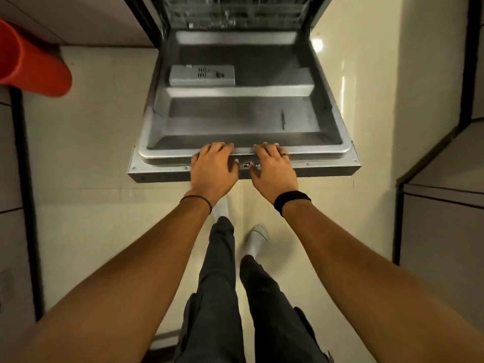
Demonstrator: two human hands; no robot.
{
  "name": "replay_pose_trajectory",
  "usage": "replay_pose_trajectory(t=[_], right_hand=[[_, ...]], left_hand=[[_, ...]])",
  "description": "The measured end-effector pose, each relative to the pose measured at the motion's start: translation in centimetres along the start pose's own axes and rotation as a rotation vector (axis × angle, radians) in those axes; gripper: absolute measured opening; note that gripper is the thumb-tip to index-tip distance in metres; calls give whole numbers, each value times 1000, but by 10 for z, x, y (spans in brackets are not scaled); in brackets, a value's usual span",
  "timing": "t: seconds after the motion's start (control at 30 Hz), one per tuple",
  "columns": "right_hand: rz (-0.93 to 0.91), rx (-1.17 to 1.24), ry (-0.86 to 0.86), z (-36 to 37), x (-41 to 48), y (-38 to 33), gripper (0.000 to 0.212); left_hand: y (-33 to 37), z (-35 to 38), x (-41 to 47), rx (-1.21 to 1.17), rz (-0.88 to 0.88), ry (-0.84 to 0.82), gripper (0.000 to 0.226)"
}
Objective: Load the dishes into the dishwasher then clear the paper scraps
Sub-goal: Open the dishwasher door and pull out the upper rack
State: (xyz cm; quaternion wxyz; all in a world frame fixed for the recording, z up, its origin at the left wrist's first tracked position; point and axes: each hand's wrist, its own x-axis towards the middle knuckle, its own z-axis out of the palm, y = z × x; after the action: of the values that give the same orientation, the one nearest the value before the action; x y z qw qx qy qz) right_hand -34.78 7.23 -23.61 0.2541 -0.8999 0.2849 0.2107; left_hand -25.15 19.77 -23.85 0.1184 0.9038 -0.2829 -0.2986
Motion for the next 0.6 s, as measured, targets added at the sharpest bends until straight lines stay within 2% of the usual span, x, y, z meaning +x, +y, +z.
replay_pose_trajectory(t=[0.17, 0.33, 0.6], right_hand=[[-33, -59, -64, 113, 14, 49, 48], [-53, -99, -135, 209, 45, 87, 49], [15, -41, -179, 309, 92, 122, 57]], left_hand=[[-35, 115, 2, -24, -67, -71, 45], [-87, 217, 23, -54, -27, -120, 50], [-133, 298, 68, -91, -44, -264, 67]])
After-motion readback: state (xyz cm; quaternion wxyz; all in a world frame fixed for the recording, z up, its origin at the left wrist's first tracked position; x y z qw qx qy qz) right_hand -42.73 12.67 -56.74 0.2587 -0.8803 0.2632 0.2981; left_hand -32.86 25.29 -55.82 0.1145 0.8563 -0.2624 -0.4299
